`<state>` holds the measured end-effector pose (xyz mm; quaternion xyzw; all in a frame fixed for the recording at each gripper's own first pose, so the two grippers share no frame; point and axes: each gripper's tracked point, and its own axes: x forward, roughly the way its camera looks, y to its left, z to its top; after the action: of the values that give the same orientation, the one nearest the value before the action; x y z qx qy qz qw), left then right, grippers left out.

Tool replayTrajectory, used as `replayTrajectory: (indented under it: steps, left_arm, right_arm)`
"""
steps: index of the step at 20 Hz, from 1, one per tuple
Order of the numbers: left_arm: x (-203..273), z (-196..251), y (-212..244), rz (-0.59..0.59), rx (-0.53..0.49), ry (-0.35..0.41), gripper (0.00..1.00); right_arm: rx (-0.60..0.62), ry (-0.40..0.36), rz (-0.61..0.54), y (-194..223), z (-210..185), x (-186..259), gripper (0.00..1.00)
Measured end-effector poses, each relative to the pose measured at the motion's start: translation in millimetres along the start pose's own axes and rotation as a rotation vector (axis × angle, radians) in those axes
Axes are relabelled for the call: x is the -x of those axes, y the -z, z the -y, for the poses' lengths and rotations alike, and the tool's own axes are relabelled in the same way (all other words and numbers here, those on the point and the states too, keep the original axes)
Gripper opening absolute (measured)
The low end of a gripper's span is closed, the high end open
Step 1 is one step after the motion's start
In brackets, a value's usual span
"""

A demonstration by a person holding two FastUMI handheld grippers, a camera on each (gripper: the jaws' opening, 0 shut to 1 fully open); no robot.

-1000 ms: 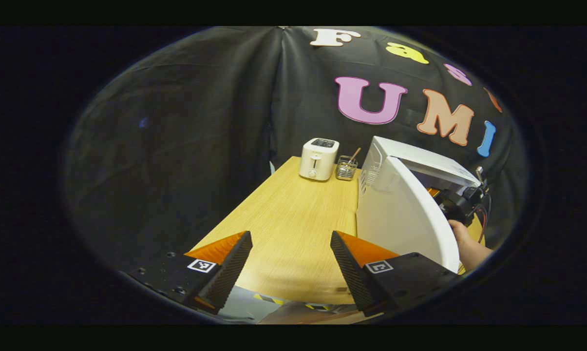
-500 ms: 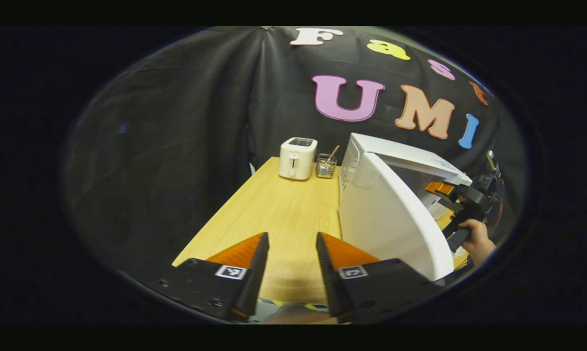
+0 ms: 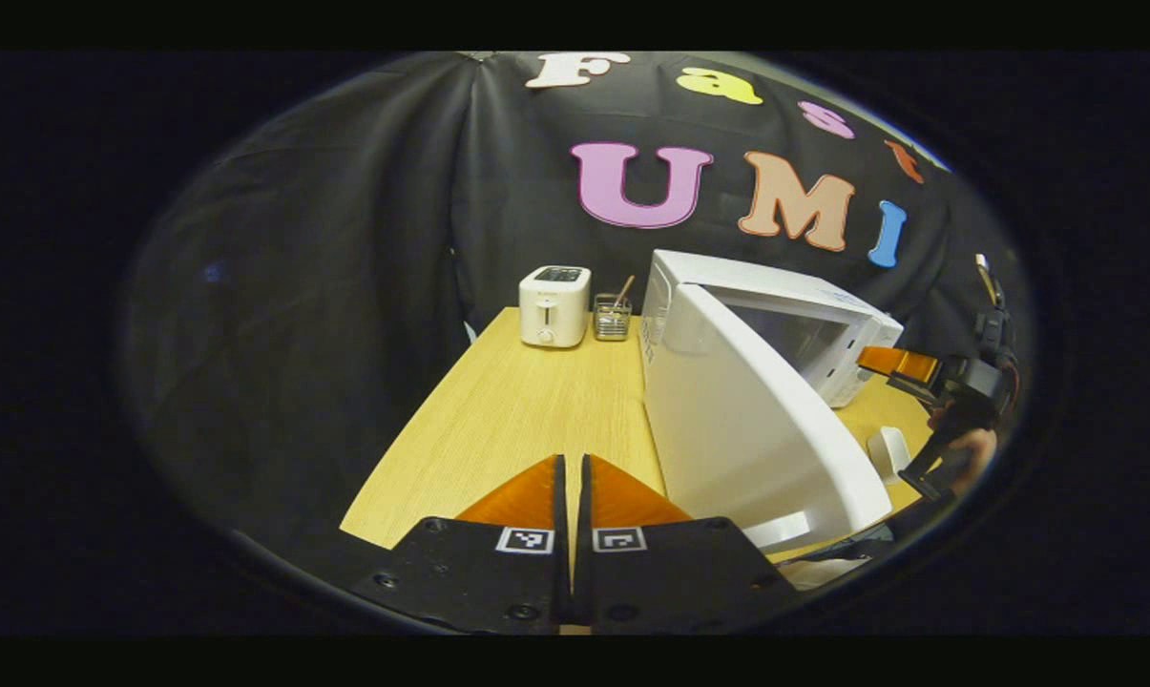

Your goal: Open the microwave oven with the left hand, put the food in, and close the microwave oven.

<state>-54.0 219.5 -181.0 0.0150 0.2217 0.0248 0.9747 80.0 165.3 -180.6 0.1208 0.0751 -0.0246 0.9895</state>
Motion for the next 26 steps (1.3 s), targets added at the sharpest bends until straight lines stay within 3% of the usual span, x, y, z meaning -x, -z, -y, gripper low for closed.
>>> replayTrajectory:
  steps: [8, 14, 18, 19, 20, 21, 22, 24, 25, 26]
  left_arm:
    - [-2.1, 15.6, -1.6, 0.007, -0.052, 0.067, 0.01]
    - [-3.9, 51.9, 4.0, -0.008, -0.099, 0.201, 0.01]
    - [-6.8, 73.1, 9.1, -0.037, -0.121, 0.249, 0.01]
    - [-7.7, 77.8, 8.8, -0.040, -0.128, 0.255, 0.01]
    - [-7.9, 83.4, 8.3, -0.042, -0.132, 0.261, 0.01]
    - [-6.0, 87.4, 10.2, -0.045, -0.135, 0.266, 0.01]
    - [-4.6, 92.5, 9.7, -0.047, -0.141, 0.269, 0.01]
    - [-6.3, 96.9, 3.7, -0.049, -0.167, 0.246, 0.00]
    - [-7.5, 102.6, 4.6, -0.052, -0.168, 0.238, 0.01]
    - [-9.0, 108.7, 3.6, -0.058, -0.160, 0.233, 0.01]
  right_arm:
    - [-0.007, 0.131, 0.030, 1.6, 36.8, 74.0, 0.90]
    - [0.010, 0.226, 0.004, 17.6, 68.2, 107.0, 0.90]
    - [-0.004, 0.266, 0.005, 17.5, 86.1, 116.4, 0.90]
    - [-0.002, 0.270, 0.005, 17.8, 90.1, 116.9, 0.99]
    - [-0.004, 0.269, 0.002, 17.4, 92.6, 116.7, 0.91]
    - [-0.006, 0.267, -0.003, 17.5, 95.5, 116.5, 0.91]
    - [-0.006, 0.267, -0.011, 18.0, 99.7, 115.8, 0.99]
    - [-0.006, 0.263, -0.025, 17.5, 110.0, 110.9, 0.99]
    - [-0.011, 0.258, -0.032, 17.3, 113.6, 106.8, 0.91]
    - [-0.016, 0.252, -0.038, 14.4, 118.0, 104.2, 0.91]
